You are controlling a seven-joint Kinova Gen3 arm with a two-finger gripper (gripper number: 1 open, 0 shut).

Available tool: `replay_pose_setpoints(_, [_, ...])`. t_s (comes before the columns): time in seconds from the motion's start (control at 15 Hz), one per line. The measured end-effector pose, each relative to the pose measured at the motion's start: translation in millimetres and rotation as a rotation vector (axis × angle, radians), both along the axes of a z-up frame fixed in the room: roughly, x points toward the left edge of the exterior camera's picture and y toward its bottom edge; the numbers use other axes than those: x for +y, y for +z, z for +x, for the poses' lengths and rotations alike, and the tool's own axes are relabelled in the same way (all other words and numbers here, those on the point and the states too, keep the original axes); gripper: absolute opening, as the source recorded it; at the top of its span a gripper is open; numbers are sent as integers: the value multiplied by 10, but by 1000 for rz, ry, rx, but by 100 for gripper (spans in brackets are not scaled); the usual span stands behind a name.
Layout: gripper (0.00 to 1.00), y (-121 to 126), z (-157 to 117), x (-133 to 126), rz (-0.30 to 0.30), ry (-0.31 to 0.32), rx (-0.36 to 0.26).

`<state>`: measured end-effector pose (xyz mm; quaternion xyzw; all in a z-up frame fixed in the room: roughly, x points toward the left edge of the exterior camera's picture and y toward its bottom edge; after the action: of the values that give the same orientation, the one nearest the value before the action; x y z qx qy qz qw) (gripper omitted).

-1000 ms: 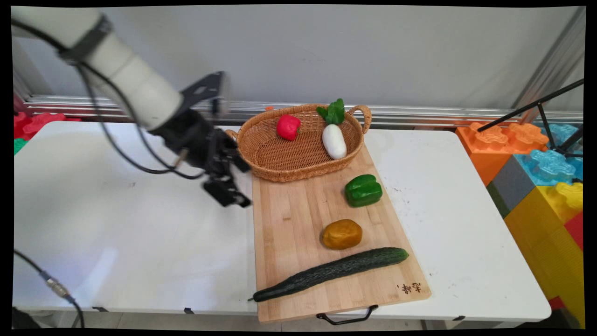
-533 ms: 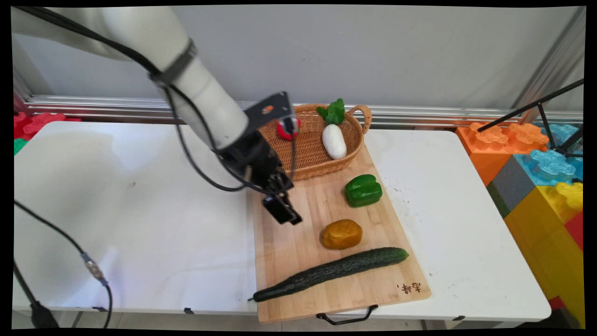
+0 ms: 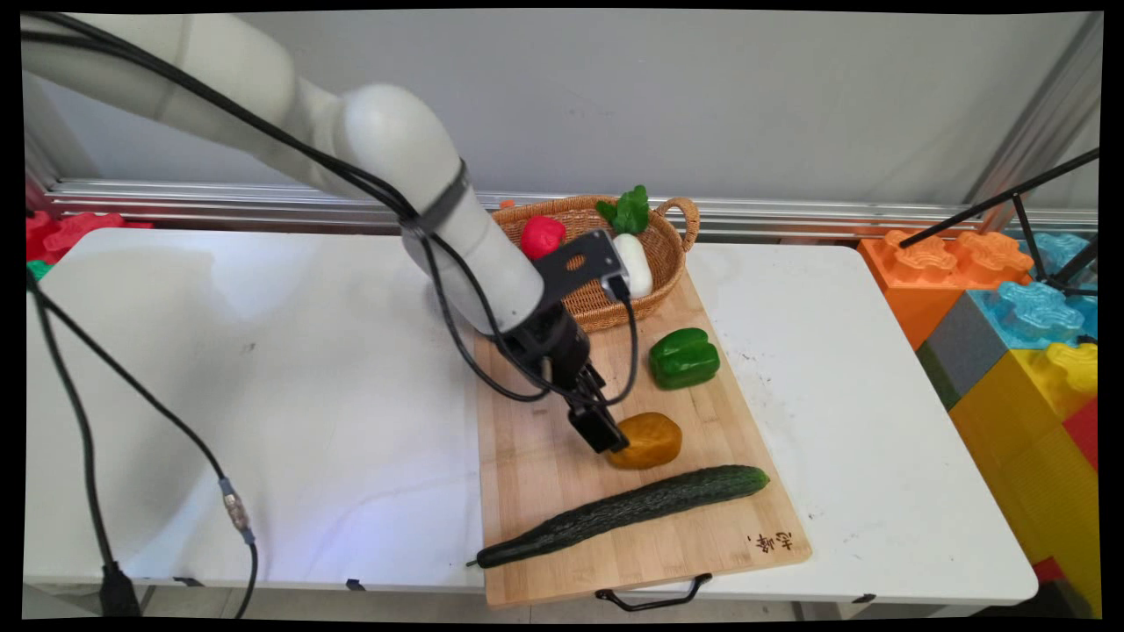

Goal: Pick up the potato from the cutting board

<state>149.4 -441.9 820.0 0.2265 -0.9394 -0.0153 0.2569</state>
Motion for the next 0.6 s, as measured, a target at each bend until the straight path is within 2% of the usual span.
replay_pose_setpoints(0.2, [100, -198, -103, -49, 10, 16, 10])
replay_pose_setpoints(0.6, [100, -417, -232, -115, 20, 46, 33])
